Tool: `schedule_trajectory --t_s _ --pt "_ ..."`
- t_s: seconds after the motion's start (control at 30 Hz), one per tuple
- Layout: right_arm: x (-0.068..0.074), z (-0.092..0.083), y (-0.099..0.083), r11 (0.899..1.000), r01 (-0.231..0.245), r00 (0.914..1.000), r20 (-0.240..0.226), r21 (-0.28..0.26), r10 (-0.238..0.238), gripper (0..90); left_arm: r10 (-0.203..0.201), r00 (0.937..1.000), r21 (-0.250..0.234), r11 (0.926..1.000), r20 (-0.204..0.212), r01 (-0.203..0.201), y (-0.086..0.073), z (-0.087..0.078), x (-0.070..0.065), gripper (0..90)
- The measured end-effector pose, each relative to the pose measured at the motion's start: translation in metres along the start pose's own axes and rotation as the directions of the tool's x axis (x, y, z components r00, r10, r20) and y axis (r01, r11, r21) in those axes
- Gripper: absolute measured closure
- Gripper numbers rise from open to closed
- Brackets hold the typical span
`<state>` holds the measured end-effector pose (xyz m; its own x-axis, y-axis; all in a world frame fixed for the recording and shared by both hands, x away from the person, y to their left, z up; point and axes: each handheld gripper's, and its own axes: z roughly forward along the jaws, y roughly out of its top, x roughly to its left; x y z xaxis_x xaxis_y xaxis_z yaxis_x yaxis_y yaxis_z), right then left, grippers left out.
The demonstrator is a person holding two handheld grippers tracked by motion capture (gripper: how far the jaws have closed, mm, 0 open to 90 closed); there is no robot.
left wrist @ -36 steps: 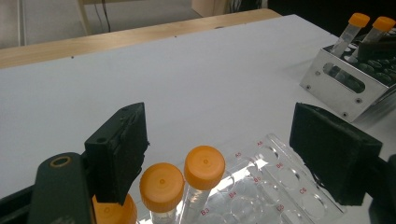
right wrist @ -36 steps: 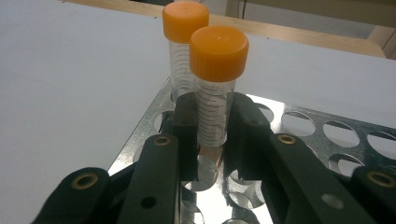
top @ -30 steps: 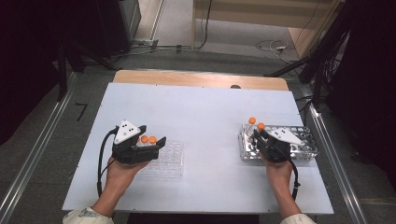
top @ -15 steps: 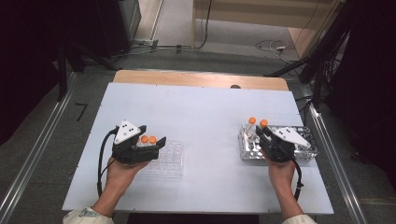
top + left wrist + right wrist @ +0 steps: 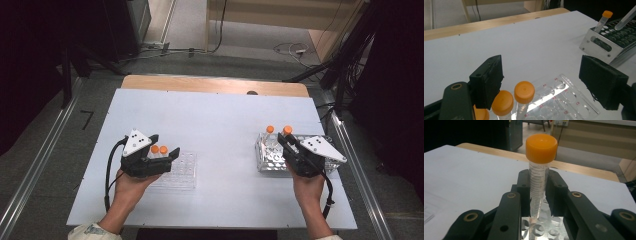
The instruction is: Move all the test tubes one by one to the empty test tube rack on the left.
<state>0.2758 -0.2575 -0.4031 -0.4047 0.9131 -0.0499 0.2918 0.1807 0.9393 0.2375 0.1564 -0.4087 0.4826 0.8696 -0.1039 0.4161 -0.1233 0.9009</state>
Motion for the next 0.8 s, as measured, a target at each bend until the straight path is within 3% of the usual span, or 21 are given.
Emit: schedule_trajectory --t_s 0.2,0.47,0.6,0.8 --pt "0.023 -0.002 0.001 0.999 0.041 0.9947 -0.095 0.015 -0.039 72.5 0.010 0.9997 -0.022 0.9997 0.021 -0.010 0.003 -0.003 -0.007 20.3" --pt "0.057 0.010 -0.006 0.995 0.082 0.9749 -0.212 0.055 -0.069 72.5 0.044 0.9974 0.014 0.9989 0.058 -0.045 -0.001 0.008 -0.024 21.0" --pt "0.070 0.015 -0.010 0.993 0.094 0.9648 -0.253 0.077 -0.072 72.5 0.077 0.9926 0.029 0.9964 0.094 -0.080 -0.003 0.019 -0.042 22.3" --pt "0.085 0.020 -0.013 0.990 0.105 0.9474 -0.312 0.096 -0.070 72.5 0.085 0.9811 0.014 0.9960 0.174 -0.088 -0.001 0.031 -0.062 28.3"
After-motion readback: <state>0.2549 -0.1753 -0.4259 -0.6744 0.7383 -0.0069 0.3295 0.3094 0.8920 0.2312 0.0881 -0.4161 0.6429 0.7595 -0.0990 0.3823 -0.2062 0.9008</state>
